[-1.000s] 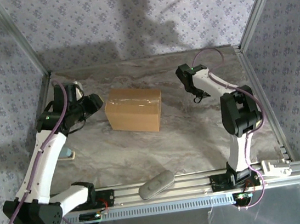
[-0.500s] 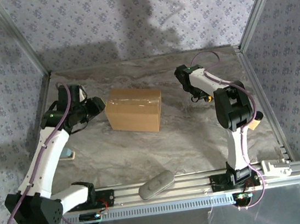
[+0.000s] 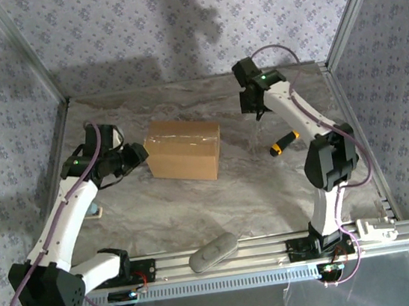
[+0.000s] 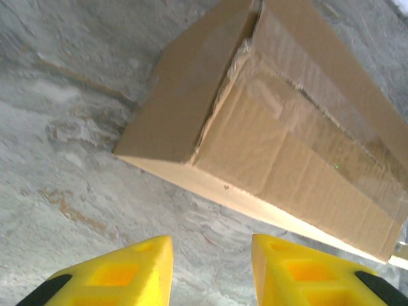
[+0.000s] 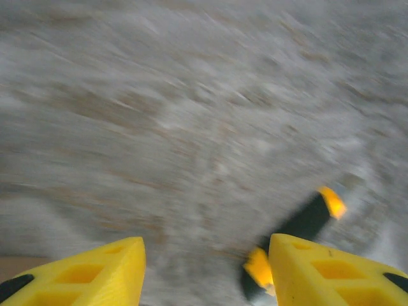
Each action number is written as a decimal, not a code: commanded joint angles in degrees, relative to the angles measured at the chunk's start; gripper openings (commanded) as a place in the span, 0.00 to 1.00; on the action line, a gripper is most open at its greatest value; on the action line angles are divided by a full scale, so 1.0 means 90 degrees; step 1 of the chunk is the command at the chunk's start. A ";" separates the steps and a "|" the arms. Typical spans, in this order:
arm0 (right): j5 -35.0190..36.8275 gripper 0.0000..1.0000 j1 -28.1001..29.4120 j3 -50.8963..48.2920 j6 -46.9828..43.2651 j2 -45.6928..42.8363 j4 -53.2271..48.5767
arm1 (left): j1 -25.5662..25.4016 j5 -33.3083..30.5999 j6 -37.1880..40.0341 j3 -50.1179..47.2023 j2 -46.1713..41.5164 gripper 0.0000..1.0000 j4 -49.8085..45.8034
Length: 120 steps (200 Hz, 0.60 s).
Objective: Unpack the express box
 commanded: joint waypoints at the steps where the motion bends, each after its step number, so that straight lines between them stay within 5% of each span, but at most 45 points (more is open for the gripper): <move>1: -0.2449 0.59 -0.0157 0.0215 -0.0121 -0.0080 0.1151 | -0.0238 0.0449 -0.0204 -0.0149 -0.0144 0.37 0.0142; 43: -0.4240 0.62 0.0056 0.0702 0.0128 0.0604 0.1880 | -0.0564 0.0486 -0.0564 -0.0351 -0.0003 0.38 0.0931; 120: -0.4443 0.60 0.0597 -0.0092 0.0308 0.0432 0.2316 | -0.0621 0.0390 -0.0539 -0.0151 0.0568 0.43 0.1615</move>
